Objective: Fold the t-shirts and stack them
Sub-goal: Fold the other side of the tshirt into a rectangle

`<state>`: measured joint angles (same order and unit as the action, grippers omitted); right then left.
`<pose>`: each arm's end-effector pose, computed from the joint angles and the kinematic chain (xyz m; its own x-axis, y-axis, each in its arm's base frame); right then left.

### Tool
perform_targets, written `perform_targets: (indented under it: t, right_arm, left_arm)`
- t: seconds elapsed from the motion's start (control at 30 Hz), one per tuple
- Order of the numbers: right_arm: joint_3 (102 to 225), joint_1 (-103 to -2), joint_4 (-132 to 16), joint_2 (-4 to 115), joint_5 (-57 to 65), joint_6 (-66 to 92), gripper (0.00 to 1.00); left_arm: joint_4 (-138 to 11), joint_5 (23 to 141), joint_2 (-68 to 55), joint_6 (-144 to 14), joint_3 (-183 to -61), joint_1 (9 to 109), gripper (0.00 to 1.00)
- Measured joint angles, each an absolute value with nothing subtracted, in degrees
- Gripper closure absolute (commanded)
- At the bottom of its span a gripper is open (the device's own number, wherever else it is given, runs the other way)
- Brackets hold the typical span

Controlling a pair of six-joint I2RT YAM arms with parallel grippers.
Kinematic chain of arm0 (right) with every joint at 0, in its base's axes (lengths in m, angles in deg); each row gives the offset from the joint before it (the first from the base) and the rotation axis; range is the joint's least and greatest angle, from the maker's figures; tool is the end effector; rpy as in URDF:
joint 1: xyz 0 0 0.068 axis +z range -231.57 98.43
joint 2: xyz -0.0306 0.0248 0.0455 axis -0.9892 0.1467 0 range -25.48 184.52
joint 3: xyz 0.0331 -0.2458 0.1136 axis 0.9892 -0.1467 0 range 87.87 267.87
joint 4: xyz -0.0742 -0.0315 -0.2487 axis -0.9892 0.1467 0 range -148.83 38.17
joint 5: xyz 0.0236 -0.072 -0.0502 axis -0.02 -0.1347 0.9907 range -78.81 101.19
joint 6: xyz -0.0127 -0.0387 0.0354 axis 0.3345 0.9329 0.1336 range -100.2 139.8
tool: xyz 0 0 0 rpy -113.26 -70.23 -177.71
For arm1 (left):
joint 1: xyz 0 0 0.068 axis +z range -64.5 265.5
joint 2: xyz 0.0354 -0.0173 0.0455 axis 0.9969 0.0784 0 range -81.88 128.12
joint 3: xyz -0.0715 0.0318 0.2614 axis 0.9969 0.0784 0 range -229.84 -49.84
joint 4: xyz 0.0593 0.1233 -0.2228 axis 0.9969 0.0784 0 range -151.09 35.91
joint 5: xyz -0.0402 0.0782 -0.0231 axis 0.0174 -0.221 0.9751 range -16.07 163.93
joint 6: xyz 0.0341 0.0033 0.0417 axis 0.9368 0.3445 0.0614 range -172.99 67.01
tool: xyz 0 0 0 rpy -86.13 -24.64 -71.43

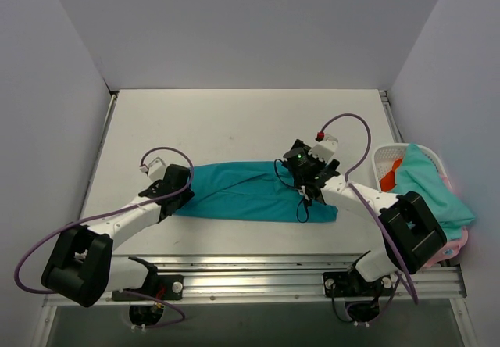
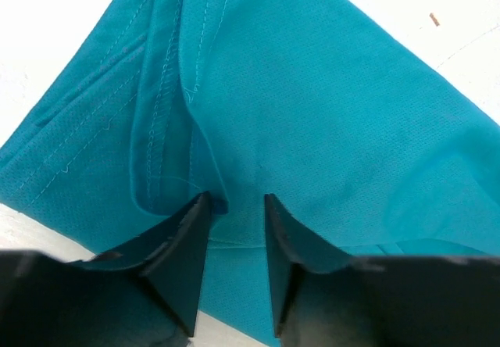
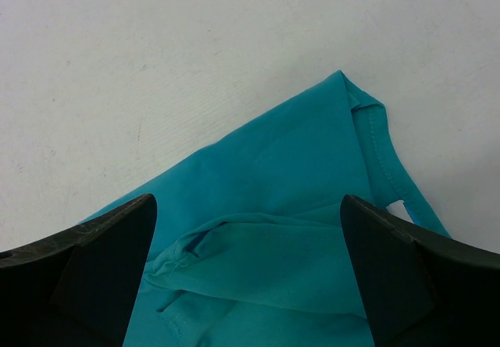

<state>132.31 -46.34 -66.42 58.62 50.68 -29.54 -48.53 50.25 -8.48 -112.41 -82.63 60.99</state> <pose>0.2629 0.1578 0.2120 -0.2863 0.5146 -0.8082 0.3257 0.8456 0.4230 0.2184 -0.0839 0.1673 -0.5091 -0.6345 -0.5816 -0.5452 0.7606 -0.3525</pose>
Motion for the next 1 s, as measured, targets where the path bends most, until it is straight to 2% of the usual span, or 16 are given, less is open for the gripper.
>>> perform_targets:
  t: [0.13,0.23,0.4,0.53,0.63,0.77,1.0]
  right_arm:
    - [132.16,-46.34,-66.45,58.49,50.68,-29.56,0.0]
    - [131.86,-46.34,-66.49,58.4,50.65,-29.56,0.0]
    - [131.37,-46.39,-66.66,58.4,50.61,-29.59,0.0]
    - [131.35,-46.41,-66.93,58.4,50.57,-29.56,0.0]
    - [131.35,-46.76,-67.17,58.4,50.41,-29.56,0.0]
    - [131.13,-47.35,-67.69,58.33,50.11,-29.56,0.0]
    - [129.49,-48.49,-67.87,57.37,49.3,-29.56,0.0]
  left_arm:
    - [-48.42,51.49,-8.54,-112.19,-82.0,61.12,0.39]
    - [-47.94,52.17,-9.13,-112.17,-81.5,61.19,0.3]
    - [-46.26,52.12,-10.38,-112.1,-81.36,61.23,0.3]
    - [-45.43,52.15,-10.46,-112.19,-81.36,61.23,0.44]
    - [-44.93,52.23,-10.44,-112.17,-81.34,61.23,0.58]
    - [-44.86,52.65,-9.94,-112.34,-81.23,61.23,0.62]
    - [-44.9,53.24,-8.37,-112.73,-81.01,61.21,0.89]
